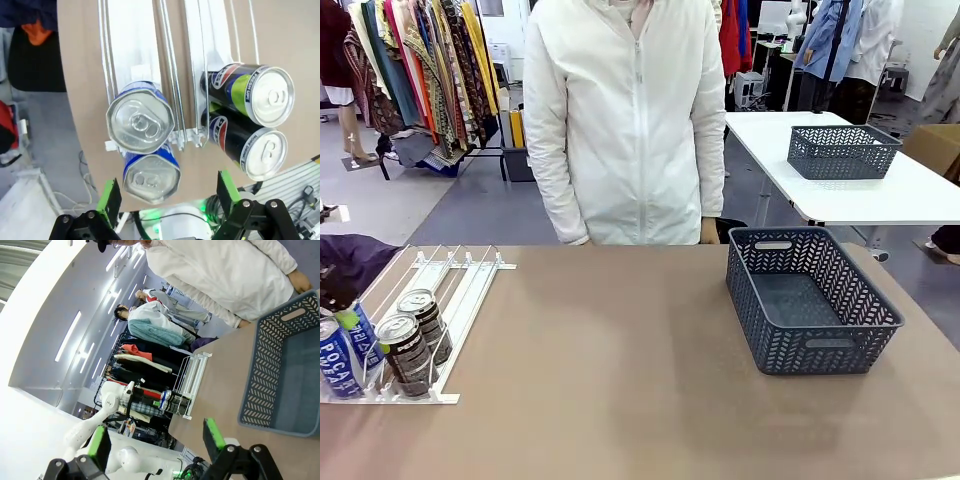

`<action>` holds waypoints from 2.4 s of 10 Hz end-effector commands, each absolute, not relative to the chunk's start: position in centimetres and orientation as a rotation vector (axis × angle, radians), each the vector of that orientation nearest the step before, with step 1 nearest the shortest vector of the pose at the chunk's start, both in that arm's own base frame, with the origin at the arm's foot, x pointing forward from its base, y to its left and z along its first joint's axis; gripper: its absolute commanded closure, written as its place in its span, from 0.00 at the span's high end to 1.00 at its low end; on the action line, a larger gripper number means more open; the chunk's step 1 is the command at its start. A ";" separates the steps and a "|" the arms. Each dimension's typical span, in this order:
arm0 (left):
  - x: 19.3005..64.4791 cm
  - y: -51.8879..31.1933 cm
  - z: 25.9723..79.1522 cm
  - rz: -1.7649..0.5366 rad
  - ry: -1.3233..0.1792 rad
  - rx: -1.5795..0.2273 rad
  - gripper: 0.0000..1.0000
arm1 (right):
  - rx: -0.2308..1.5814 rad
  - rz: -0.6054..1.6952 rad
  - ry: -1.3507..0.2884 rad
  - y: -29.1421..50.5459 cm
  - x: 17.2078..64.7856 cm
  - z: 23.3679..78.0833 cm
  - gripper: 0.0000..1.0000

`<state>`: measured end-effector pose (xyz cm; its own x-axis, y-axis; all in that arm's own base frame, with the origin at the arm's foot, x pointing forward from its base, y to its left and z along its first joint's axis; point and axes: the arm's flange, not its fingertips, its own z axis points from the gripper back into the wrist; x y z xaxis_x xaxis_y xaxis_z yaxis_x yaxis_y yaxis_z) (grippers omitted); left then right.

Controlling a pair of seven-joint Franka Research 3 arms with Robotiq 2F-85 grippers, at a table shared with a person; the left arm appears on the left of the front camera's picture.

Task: Retrieve and store the cans from the dispenser.
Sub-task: Pick up one can from the Automatic Can Dispenser and place it in the middle of the table.

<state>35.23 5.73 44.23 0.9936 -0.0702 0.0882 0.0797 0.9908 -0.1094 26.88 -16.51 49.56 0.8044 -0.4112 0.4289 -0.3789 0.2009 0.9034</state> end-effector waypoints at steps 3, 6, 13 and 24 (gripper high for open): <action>35.3 5.2 41.0 -0.015 -0.008 -0.088 1.00 | 1.422 -0.029 -0.715 -16.4 27.1 50.0 1.00; 35.3 5.0 40.6 -0.020 0.010 -0.089 1.00 | 1.422 -0.029 -0.715 -16.4 27.1 50.0 1.00; 35.2 5.1 40.1 -0.014 0.030 -0.064 0.00 | 1.422 -0.029 -0.715 -16.4 27.1 50.0 1.00; 29.4 6.5 53.7 -0.205 -0.198 -0.023 0.00 | 1.422 -0.029 -0.715 -16.4 27.1 50.0 1.00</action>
